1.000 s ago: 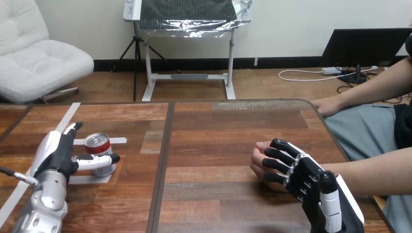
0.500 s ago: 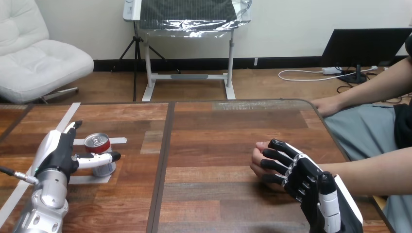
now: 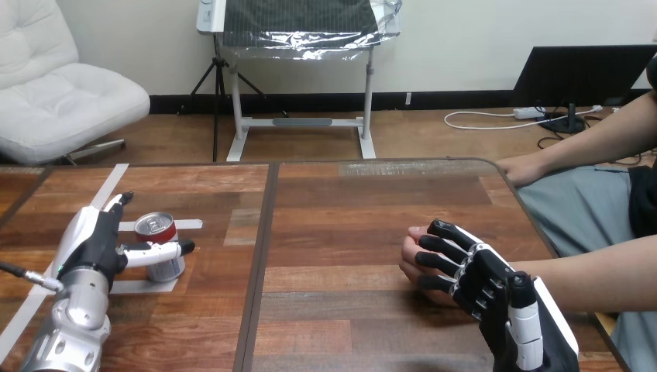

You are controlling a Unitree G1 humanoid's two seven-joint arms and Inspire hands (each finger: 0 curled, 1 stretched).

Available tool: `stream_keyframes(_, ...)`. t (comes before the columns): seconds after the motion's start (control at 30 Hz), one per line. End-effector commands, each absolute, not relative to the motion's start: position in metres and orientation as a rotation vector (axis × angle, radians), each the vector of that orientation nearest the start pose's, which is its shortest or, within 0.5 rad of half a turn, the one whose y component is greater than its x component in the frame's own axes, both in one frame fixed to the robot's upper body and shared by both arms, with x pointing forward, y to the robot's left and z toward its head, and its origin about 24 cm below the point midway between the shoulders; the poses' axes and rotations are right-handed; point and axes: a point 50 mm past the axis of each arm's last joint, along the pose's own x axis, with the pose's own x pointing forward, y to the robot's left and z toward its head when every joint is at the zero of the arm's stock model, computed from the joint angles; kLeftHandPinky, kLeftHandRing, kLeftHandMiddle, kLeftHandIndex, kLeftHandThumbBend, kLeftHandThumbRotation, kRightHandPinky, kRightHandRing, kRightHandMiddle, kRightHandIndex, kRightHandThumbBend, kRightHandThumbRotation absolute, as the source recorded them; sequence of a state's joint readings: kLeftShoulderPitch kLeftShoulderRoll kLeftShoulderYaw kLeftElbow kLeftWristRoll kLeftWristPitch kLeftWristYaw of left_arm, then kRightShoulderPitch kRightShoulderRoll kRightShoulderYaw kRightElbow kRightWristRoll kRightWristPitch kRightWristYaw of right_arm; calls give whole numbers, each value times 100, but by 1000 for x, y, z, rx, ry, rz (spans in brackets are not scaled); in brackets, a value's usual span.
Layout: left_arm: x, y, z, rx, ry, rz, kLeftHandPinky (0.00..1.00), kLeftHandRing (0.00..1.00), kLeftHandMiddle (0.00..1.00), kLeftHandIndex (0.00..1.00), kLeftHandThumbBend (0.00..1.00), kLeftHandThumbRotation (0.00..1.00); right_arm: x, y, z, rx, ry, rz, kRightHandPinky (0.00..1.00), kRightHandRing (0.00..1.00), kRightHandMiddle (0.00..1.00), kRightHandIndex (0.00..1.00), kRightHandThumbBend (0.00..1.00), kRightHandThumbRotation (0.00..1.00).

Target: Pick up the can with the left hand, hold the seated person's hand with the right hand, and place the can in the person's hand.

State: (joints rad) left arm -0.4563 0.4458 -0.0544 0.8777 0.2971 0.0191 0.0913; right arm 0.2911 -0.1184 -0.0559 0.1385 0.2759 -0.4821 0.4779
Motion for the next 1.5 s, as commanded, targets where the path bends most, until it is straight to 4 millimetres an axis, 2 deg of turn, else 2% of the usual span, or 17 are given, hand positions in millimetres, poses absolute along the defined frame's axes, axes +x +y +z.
stream_keyframes(0.0,339,262,37,737,326,156,95,96,95,93,81,25,193,-187,18,70,-198,275,73,81,83,84,100,97)
stream_keyframes(0.53,345,258,42,740,342,124,79,91,93,93,81,25,193,-186,17,69,-199,271,74,81,83,84,100,97)
stream_keyframes(0.93,347,257,43,761,353,96,77,89,92,93,81,25,192,-186,17,71,-202,265,74,81,83,84,100,97)
stream_keyframes(1.47,348,254,43,769,347,88,75,87,90,89,82,20,191,-188,18,76,-207,266,73,81,83,84,100,96)
